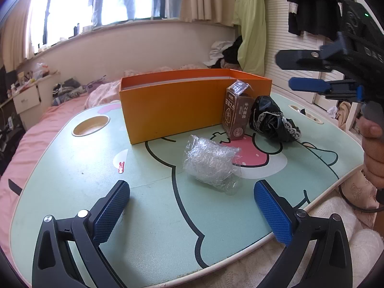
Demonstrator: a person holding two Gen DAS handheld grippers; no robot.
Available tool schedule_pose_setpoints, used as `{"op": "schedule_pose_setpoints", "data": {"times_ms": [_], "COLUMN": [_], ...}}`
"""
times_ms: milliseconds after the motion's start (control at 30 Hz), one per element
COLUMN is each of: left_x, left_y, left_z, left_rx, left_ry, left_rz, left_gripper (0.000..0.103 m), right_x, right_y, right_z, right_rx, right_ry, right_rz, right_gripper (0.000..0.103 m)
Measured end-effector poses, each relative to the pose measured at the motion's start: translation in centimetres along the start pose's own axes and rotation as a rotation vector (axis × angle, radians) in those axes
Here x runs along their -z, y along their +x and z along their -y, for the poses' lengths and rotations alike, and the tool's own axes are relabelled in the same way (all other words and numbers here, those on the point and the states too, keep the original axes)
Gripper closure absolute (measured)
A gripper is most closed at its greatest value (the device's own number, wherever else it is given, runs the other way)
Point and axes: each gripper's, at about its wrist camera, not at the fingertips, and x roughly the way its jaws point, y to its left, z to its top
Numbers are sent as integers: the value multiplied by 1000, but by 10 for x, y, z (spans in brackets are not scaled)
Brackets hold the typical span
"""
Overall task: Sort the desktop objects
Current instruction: 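Grasp the brown drink carton in the box with the right gripper, set it beside the cloth, then grasp the fluffy brown pompom in the box with the left gripper, place it on the table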
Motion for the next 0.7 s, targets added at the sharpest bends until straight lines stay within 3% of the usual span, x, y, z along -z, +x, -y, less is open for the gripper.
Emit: {"op": "schedule_pose_setpoints", "data": {"times_ms": [200,333,400,700], "left_x": [0,1,1,1], "left_y": [0,0,0,-2], "left_z": [0,0,1,2], "left_rx": [0,0,-1,1], "left_ry": [0,0,3,1], "left_rz": [0,0,-1,1], "left_gripper": [0,0,0,0], "right_x": [44,68,74,72], "right_y": [-6,12,22,24], "right_z": [-15,-8,-10,-1], "right_rx": [147,217,272,249], "right_ry": [-146,-184,-249,-232], "right_rz": [-30,-77,-51,-39], "right_gripper": [28,28,17,12]}}
